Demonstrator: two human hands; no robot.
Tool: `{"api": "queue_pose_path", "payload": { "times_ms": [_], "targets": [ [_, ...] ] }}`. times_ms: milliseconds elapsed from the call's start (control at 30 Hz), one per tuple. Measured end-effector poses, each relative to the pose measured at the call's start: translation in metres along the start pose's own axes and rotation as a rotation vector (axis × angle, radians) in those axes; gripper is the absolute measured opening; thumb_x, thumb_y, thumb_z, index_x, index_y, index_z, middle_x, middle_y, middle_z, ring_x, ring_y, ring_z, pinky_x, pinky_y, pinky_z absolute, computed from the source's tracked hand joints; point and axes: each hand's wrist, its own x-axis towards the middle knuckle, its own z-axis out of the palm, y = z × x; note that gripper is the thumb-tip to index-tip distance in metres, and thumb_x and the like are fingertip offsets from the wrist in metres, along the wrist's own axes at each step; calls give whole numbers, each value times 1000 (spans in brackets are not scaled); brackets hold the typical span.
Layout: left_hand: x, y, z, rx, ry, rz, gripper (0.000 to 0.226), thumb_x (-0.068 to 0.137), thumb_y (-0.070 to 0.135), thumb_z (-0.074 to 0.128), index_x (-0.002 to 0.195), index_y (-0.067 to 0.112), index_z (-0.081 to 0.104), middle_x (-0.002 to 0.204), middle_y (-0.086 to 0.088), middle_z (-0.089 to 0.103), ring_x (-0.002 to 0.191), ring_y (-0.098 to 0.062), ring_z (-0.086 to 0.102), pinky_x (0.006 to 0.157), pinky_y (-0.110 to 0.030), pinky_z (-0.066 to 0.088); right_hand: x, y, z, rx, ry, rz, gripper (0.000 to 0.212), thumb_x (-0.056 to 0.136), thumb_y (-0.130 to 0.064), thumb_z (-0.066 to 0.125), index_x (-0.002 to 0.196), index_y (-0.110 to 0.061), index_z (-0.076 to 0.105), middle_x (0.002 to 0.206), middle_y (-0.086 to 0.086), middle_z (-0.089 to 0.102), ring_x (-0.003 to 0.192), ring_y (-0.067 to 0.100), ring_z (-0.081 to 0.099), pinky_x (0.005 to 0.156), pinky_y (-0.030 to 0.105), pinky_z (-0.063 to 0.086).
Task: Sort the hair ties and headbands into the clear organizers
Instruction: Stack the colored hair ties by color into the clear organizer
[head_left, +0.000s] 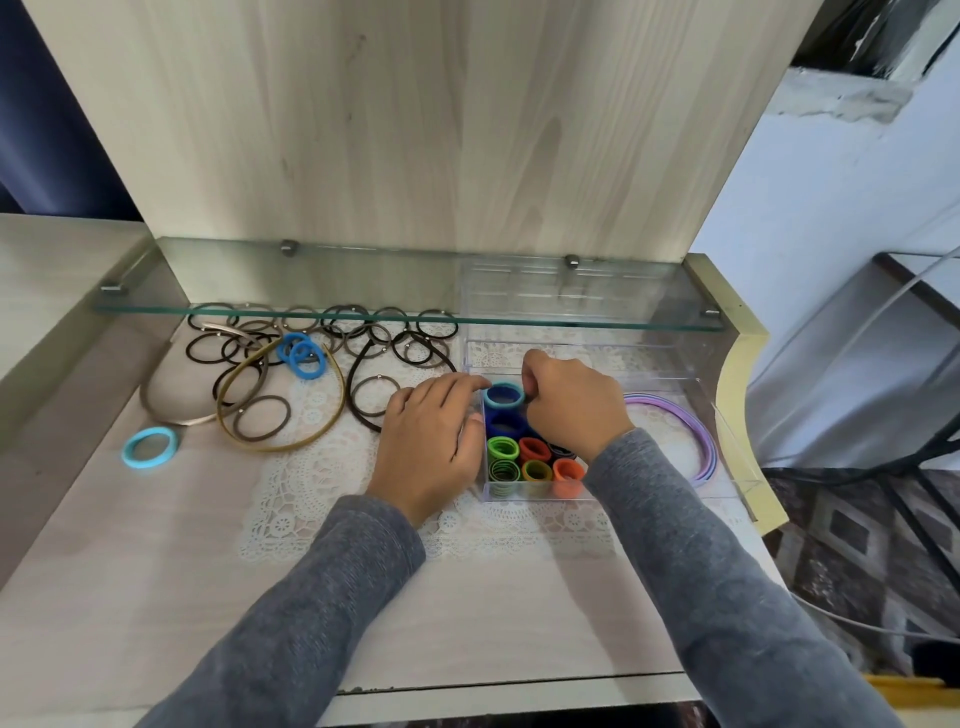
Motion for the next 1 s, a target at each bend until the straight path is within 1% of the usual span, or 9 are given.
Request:
{"api": "queue_pose_path", "payload": {
  "times_ms": [100,200,267,367,433,533,667,867,1000],
  "targets": [
    [0,0,0,-6,5,-8,48,89,33,29,127,25,57,126,10,61,118,-6,50,94,-21,21,-1,-3,0,-8,-1,-20,14,85,-11,50,98,-17,49,91,4,63,75,24,52,63,32,41],
    [0,0,0,-11,5,-12,48,89,33,29,128,26,56,126,10,61,117,-6,50,94,-21,21,-1,2,0,25,-2,4,14,84,-11,50,96,-18,50,94,3,65,80,24,57,67,34,46],
    [0,-1,0,-12,4,-15,48,89,33,28,128,26,56,126,10,61,117,-6,50,94,-22,22,-1,10,0,90,-17,35,18,81,-7,48,93,-20,50,97,0,67,85,25,59,71,36,49],
    [-1,-1,0,-14,4,-17,48,89,33,29,128,26,56,126,10,61,116,-6,50,94,-22,22,-5,24,-1,239,-15,80,28,74,0,43,89,-24,49,101,-6,68,90,23,59,73,36,49],
    [-1,-1,0,-15,3,-20,48,89,33,29,127,26,56,125,10,61,116,-6,50,95,-22,22,-7,33,0,333,17,104,33,71,3,41,87,-25,49,100,-10,68,91,21,59,73,35,49],
    [-1,-1,0,-21,4,-22,47,89,33,29,127,26,56,124,10,61,116,-7,51,97,-24,24,-12,46,4,400,65,109,35,71,6,39,85,-25,48,96,-12,69,89,19,59,75,39,52],
    [-1,0,0,-19,15,-23,46,89,32,30,126,25,57,124,10,62,115,-8,52,96,-24,24,-18,52,5,435,70,101,32,72,9,41,86,-19,50,93,-4,68,85,22,60,75,43,54],
    [-1,1,0,-13,15,-20,45,90,31,32,126,25,58,123,9,62,114,-8,53,96,-26,26,-18,48,11,438,75,78,27,73,6,42,80,-19,50,86,4,67,78,26,59,71,47,54],
    [-2,0,1,-8,7,-22,44,89,30,31,125,26,57,122,11,62,113,-7,53,96,-27,28,-19,40,12,419,52,59,26,74,7,41,84,-14,52,82,10,62,76,29,58,69,48,54]
  ]
}}
